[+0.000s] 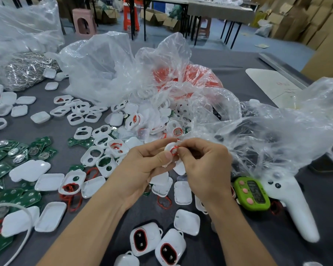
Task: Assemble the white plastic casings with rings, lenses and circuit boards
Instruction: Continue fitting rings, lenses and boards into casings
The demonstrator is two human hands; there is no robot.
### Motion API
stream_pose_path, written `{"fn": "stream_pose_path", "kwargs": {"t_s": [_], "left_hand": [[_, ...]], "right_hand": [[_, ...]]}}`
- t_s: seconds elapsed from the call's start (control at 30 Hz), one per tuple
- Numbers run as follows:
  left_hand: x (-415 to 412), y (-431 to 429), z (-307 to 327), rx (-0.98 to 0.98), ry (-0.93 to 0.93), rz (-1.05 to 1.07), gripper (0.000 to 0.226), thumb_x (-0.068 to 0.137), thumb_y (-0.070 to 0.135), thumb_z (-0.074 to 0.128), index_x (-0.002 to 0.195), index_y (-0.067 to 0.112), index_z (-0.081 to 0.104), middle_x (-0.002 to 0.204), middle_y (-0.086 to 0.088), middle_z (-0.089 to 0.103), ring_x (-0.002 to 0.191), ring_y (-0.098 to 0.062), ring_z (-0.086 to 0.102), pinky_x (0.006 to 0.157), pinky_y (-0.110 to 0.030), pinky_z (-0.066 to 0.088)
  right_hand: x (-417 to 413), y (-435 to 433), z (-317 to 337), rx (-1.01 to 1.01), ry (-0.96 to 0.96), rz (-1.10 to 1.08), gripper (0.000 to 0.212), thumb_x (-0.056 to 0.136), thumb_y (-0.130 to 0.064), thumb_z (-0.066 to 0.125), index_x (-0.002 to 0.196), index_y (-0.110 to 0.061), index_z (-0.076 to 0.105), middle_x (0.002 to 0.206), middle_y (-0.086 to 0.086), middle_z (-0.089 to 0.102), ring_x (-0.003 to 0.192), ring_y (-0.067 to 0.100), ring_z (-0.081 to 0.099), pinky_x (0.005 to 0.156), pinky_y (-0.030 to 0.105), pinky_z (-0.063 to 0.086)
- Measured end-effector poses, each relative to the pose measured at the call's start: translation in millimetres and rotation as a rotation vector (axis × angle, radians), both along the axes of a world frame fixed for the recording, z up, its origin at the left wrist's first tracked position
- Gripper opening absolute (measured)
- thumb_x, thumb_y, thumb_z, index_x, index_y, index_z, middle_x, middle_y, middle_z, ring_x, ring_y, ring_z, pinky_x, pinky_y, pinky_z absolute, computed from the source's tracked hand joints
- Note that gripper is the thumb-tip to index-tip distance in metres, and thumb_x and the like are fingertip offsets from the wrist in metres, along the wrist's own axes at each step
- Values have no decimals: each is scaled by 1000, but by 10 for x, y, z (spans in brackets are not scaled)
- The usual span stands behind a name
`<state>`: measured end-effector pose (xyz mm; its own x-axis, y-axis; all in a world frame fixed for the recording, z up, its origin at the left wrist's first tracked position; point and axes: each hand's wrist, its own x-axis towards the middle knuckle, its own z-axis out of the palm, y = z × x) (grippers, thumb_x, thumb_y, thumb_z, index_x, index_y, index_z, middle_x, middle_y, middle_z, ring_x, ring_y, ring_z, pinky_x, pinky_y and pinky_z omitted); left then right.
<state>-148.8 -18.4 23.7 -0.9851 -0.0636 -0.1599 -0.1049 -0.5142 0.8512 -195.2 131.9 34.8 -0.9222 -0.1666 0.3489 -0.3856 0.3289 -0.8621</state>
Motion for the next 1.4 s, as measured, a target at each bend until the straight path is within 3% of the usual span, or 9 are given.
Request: {"fn": "stream_pose_path", "kwargs": {"t_s": [0.23,0.4,0.7,0.9,1.0,1.13,1.3,1.4], "left_hand": [[-26,11,-54,17,49,65,35,79,8,74,114,12,78,114,-17,76,108,-24,72,95,-33,58],[-17,-18,-73,18,88,37,48,68,14,86,115,14,78,111,-16,77,104,-22,73,93,-31,58],[-17,4,-67,-80,110,67,49,70,18,84,118,20,77,118,-14,75,108,-26,69,113,-58,38],[-11,7,-61,-65,153,27,45,76,4,78,120,15,76,120,-17,74,114,-27,70,97,-30,56],[-14,10,-63,-57,159,17,46,74,4,78,119,14,76,120,-17,74,113,-25,70,99,-32,55],[-8,5,-37,-18,133,-3,49,70,11,83,119,14,76,120,-17,74,114,-25,70,96,-33,57],[31,-53,57,32,68,-88,62,62,35,97,116,15,78,113,-13,76,105,-25,74,84,-32,61],[51,-64,99,92,8,-126,69,56,43,99,115,13,78,111,-17,76,102,-31,75,77,-30,62]], "right_hand": [[-3,-5,-3,16,10,-4,10,85,-11,80,87,-20,82,77,-13,77,71,4,71,71,29,59],[-27,28,11,33,22,45,11,85,-8,80,87,-18,81,78,-14,77,72,2,71,70,18,56],[-34,84,35,133,215,-23,14,87,-10,77,88,-24,76,78,-17,73,72,1,67,69,17,53],[-11,59,28,155,214,44,16,86,-8,78,93,-22,79,80,-15,75,74,-3,67,70,3,44],[0,51,20,101,205,26,15,86,-9,77,92,-22,79,80,-15,75,75,-2,69,71,9,50],[38,-2,7,-28,146,-12,13,86,-8,77,87,-20,80,77,-13,76,72,5,72,70,27,59],[36,-5,54,-177,33,74,10,82,-7,82,81,-17,81,73,-9,77,67,14,73,65,26,59],[4,31,140,-378,-149,225,13,78,-4,84,76,-17,81,74,2,78,66,22,74,64,24,58]]}}
